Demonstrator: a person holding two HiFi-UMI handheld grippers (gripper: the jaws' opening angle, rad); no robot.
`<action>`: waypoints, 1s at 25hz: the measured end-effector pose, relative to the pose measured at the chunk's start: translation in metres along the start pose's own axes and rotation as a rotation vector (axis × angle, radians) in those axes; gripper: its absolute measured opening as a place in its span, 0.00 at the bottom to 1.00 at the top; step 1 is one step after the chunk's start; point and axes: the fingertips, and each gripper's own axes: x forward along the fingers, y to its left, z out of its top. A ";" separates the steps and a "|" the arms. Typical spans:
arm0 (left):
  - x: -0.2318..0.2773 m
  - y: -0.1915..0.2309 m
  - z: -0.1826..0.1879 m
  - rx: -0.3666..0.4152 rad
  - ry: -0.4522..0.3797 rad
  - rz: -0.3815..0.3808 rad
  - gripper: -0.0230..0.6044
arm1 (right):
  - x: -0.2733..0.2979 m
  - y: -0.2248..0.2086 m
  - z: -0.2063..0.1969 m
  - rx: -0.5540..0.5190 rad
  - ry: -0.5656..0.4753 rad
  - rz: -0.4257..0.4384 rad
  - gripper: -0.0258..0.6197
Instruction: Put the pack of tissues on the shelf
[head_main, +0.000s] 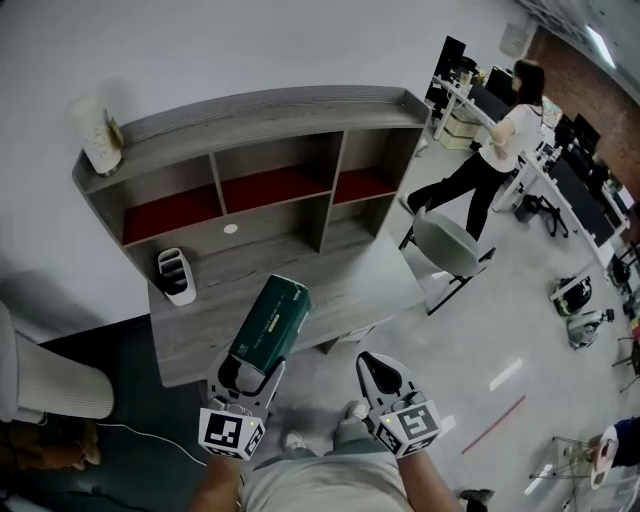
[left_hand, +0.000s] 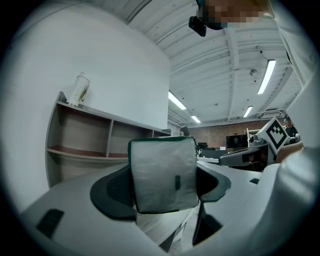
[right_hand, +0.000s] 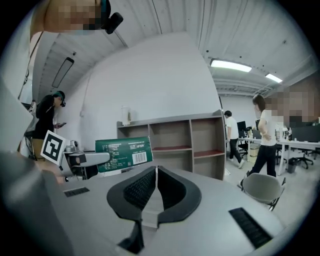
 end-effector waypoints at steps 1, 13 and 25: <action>0.003 0.004 -0.002 -0.002 0.005 0.004 0.60 | 0.005 -0.004 -0.001 0.005 0.003 -0.001 0.10; 0.102 0.028 -0.002 0.016 0.036 0.124 0.60 | 0.091 -0.091 0.011 0.033 0.014 0.112 0.10; 0.218 0.044 0.016 0.024 0.047 0.318 0.60 | 0.168 -0.206 0.040 0.046 0.016 0.258 0.10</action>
